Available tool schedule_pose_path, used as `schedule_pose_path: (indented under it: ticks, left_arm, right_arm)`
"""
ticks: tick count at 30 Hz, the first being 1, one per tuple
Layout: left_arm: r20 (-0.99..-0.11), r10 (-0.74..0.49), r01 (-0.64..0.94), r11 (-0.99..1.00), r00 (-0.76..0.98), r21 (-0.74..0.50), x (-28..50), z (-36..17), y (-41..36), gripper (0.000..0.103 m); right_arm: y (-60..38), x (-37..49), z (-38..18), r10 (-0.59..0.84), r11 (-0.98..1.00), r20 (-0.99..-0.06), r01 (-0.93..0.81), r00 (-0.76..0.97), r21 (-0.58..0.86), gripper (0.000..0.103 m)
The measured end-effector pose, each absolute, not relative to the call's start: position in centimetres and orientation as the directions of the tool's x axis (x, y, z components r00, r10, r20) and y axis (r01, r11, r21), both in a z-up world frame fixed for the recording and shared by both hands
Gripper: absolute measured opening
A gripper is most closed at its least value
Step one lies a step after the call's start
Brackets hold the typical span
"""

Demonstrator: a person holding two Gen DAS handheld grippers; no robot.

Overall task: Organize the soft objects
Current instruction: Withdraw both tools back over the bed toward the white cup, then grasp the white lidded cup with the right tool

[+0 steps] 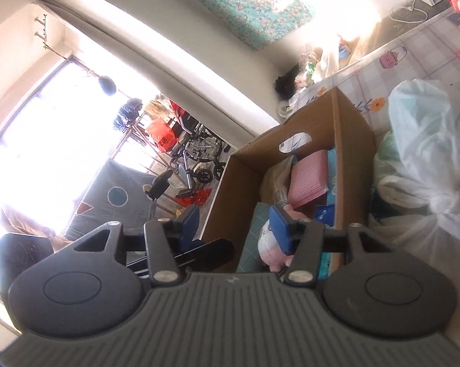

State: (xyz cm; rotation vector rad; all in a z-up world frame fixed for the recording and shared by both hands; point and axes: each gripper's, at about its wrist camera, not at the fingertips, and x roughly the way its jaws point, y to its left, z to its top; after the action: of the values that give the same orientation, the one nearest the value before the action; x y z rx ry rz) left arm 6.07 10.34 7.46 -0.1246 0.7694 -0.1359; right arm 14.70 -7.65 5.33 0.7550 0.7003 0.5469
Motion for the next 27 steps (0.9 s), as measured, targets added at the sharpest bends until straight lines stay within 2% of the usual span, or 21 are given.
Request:
schedule_pose_path:
  ticks: [8,10,15,21,27]
  left_arm:
    - [-0.65,-0.319,0.295,0.944,0.69,-0.151,2.7,6.3,-0.8,0.075]
    - [-0.647,-0.346,0.355,0.927,0.679,-0.124,1.8,5.3,-4.1,0.078]
    - [-0.658,-0.43,0.484,0.868,0.618,-0.112,1.2,1.3,-11.0,0.078]
    - [-0.701,-0.403,0.558,0.83,0.589,-0.009,1.1,-3.2,-17.2,0.078]
    - [-0.744,-0.349,0.572,0.819,0.57,0.054,2.6,-6.6,-20.0,0.079]
  right_arm:
    - [-21.3,4.6,6.6,0.444,0.734,-0.345,-0.115,0.827,0.669,0.06]
    - [-24.3,2.3,6.2,0.382,0.758,-0.357,-0.068,0.852,0.649,0.062]
    - [-31.0,-2.0,3.2,0.252,0.769,-0.427,0.088,0.868,0.634,0.063]
    - [-34.6,-2.6,-2.2,0.239,0.73,-0.527,0.207,0.815,0.651,0.063]
    - [-35.5,-1.1,-5.2,0.273,0.697,-0.57,0.248,0.775,0.672,0.063]
